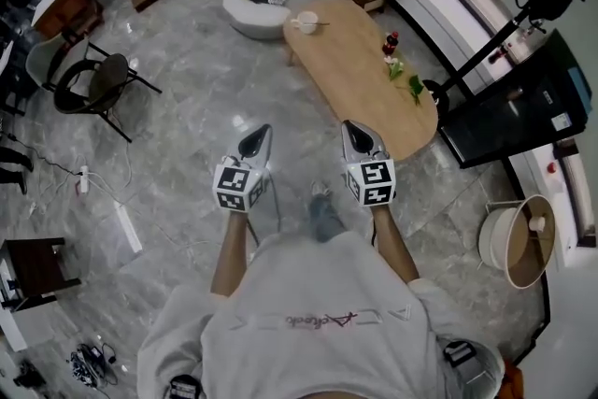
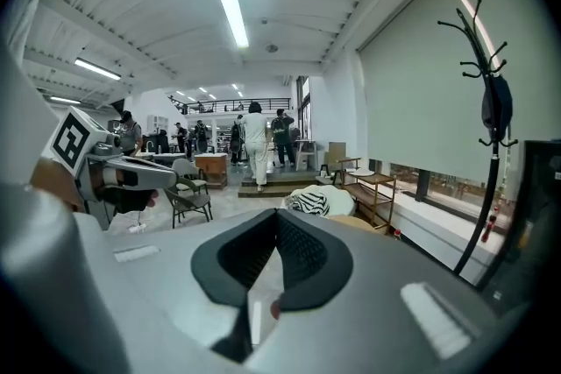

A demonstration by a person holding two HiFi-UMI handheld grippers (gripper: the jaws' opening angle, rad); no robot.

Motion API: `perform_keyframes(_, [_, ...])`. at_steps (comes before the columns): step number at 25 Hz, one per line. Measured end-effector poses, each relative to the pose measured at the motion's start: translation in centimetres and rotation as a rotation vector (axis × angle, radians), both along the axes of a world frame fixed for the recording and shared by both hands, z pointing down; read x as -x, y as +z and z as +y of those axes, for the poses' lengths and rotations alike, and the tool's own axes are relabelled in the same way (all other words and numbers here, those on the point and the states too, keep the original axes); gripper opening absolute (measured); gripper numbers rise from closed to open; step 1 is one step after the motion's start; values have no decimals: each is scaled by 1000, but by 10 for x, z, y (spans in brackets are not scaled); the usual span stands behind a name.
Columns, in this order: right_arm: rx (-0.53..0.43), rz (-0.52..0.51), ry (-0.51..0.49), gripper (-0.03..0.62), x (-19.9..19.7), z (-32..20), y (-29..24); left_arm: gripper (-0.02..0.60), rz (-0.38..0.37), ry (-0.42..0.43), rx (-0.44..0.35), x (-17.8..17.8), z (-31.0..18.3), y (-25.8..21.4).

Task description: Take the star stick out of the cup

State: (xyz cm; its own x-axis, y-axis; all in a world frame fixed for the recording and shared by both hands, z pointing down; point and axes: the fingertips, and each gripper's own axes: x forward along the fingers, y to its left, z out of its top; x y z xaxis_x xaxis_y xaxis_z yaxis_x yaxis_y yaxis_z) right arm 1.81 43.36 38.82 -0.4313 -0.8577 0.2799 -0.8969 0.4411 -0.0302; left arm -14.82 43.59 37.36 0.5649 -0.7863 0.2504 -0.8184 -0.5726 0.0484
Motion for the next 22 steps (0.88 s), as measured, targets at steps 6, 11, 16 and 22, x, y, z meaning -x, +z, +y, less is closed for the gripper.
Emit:
perform_keyframes(6, [-3,-2,-33,2,-12,-82,-7,2,-4,-15,0,-19,-79,-6])
perform_keyframes(11, [-4,-7,-40,2,-23,-142,-11,2,-5,-23,-2,-31,-136,-10])
perform_keyframes(16, [0,-11,-39,2,-35,-188,-11,2,-10,-23,5,-42,-183,-8])
perform_keyframes(22, [9,-15,-40,2,-50,-233,-2,2,-10,-27,12,-57,-228,-3])
